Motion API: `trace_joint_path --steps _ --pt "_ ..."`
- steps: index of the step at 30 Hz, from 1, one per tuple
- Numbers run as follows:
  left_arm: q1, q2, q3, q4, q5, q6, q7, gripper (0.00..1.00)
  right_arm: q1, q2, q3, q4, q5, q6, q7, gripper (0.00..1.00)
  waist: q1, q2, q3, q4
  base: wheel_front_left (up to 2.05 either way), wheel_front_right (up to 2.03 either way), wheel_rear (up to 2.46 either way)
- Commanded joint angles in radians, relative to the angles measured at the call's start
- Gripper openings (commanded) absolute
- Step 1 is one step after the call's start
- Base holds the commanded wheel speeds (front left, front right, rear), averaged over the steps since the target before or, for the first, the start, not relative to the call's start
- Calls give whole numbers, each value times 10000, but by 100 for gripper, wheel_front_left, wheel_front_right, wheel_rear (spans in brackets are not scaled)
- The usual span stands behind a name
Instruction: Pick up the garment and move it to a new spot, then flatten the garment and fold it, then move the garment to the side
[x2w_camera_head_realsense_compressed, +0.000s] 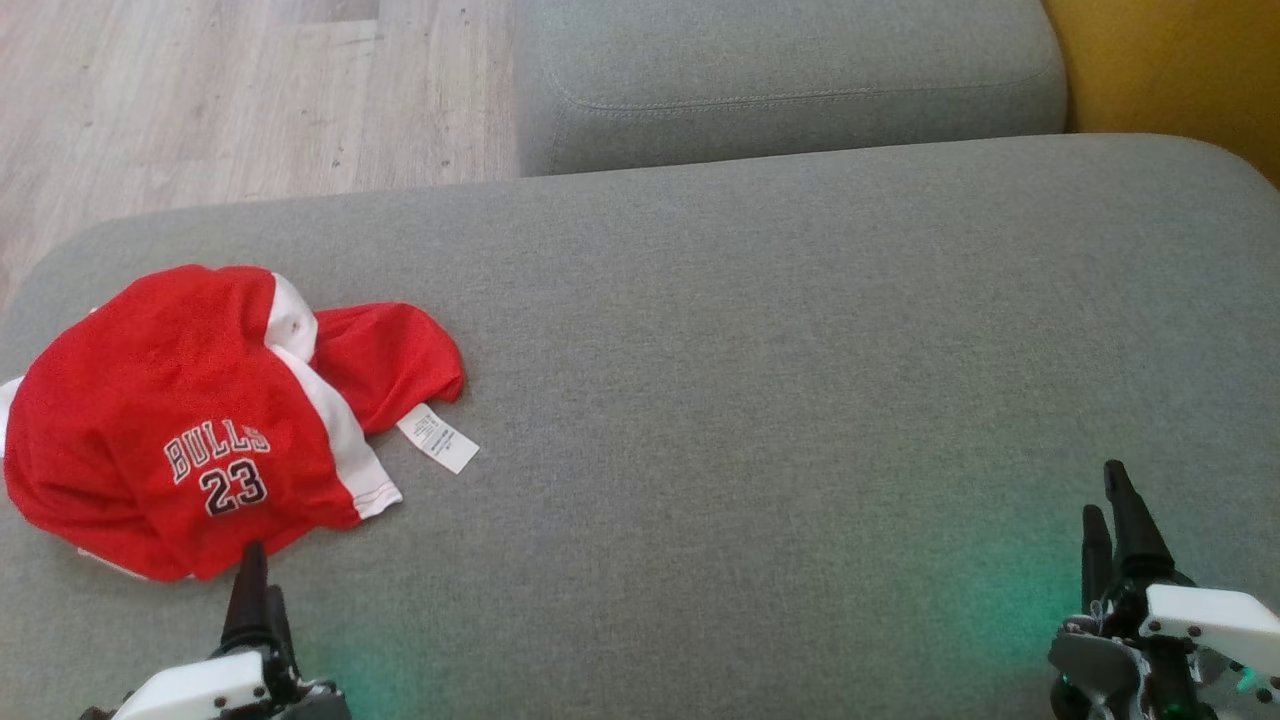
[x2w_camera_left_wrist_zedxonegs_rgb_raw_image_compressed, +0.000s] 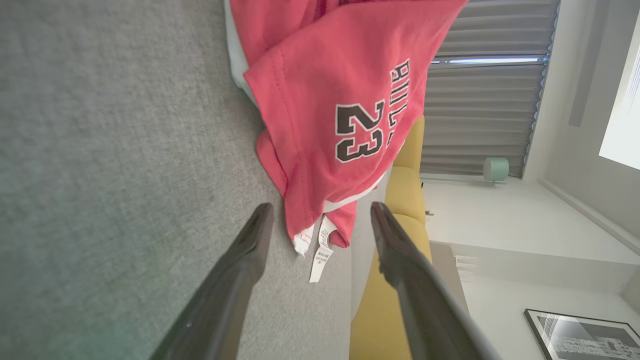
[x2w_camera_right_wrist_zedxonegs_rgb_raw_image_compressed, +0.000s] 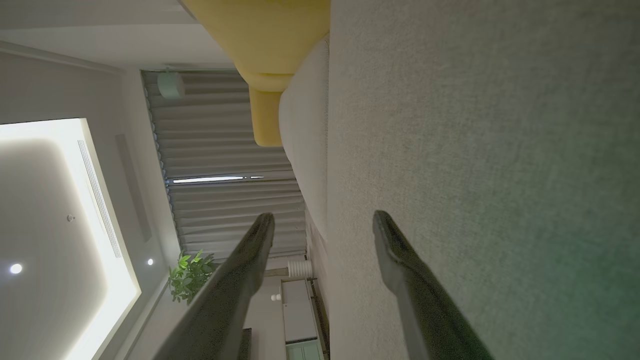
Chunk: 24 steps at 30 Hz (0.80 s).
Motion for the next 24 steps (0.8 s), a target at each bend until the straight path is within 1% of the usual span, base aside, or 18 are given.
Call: trace_joint_path --steps 1,5,14,24 --pt "-360 44 6 -374 95 -8 -79 100 -389 -33 37 -399 -125 9 -116 100 0 -1 -1 -1 0 0 0" --pt "-348 46 42 -390 163 -10 -169 100 -392 -35 89 -435 -293 11 -204 100 0 -1 -7 -4 0 0 0" --pt "-343 52 283 -504 492 -16 -466 100 -436 -40 192 -575 -1247 17 -499 100 0 -1 -40 -5 0 0 0" --pt "-369 57 539 -938 1496 -22 -763 100 -502 -46 243 -1051 -3150 23 -795 100 0 -1 -58 -17 0 0 0"
